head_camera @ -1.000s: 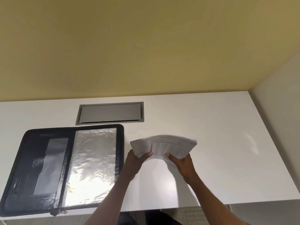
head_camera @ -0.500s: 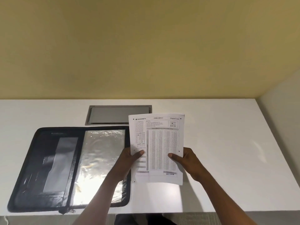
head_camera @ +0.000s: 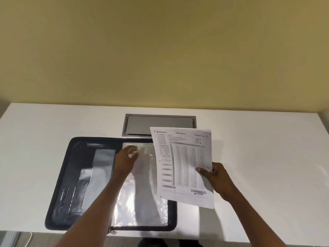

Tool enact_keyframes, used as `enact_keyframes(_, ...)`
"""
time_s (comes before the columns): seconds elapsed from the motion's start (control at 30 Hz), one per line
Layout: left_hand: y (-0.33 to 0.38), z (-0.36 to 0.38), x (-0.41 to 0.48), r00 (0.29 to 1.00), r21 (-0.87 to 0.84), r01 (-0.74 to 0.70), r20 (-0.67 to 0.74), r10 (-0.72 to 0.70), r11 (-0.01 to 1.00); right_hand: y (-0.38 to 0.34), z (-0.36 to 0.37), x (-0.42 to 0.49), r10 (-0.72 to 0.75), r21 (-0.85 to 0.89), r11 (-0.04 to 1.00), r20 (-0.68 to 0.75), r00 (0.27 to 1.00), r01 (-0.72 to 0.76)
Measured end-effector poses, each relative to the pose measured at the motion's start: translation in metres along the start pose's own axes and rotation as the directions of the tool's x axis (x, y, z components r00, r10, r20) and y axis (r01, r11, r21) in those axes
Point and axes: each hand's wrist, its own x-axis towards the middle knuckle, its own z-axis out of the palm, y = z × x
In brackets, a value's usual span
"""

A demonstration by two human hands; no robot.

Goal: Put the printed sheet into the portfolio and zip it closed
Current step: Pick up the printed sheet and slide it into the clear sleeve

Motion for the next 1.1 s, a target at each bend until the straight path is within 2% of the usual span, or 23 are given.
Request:
enact_keyframes(0.07,-0.016,-0.016,0.034,0.999,0.262,-0.030,0.022,0.025,0.965,-0.003,0.010,0.007,0.000,-0.021,1.000,-0.025,1.000,-0.001)
enact_keyframes(0.13,-0.025,-0.030,0.062,0.982,0.437,-0.081,0.188,-0.003,0.896,-0.007,0.019,0.014,0.002,-0.022,1.000,-0.051,0.999,-0.003)
enact_keyframes(0.2,-0.035,-0.038,0.084,0.943,0.573,-0.172,0.332,-0.035,0.801,-0.011,0.028,0.022,0.004,-0.009,1.000,-0.078,0.997,-0.005)
enact_keyframes(0.27,-0.044,-0.041,0.093,0.913,0.628,-0.237,0.405,-0.052,0.741,-0.014,0.037,0.031,0.010,0.001,1.000,-0.107,0.994,-0.010)
enact_keyframes(0.37,-0.058,-0.041,0.097,0.907,0.629,-0.320,0.420,0.037,0.708,-0.020,0.049,0.043,0.011,0.016,1.000,-0.150,0.989,-0.009)
enact_keyframes(0.47,-0.068,-0.042,0.095,0.913,0.579,-0.350,0.388,0.128,0.737,-0.025,0.058,0.054,-0.005,-0.006,1.000,-0.164,0.986,0.004)
enact_keyframes(0.63,-0.070,-0.038,0.081,0.910,0.560,-0.357,0.391,0.142,0.747,-0.029,0.068,0.075,-0.009,-0.084,0.996,-0.197,0.980,-0.008)
enact_keyframes(0.87,-0.068,-0.029,0.063,0.919,0.566,-0.336,0.373,0.129,0.753,-0.037,0.074,0.094,-0.002,-0.070,0.997,-0.212,0.977,-0.013)
enact_keyframes(1.03,-0.073,-0.021,0.062,0.933,0.467,-0.360,0.189,0.307,0.807,-0.043,0.069,0.099,-0.010,-0.054,0.999,-0.242,0.970,-0.003)
enact_keyframes(1.1,-0.075,-0.019,0.064,0.931,0.459,-0.364,0.158,0.329,0.810,-0.045,0.068,0.099,-0.019,-0.047,0.999,-0.253,0.967,0.007)
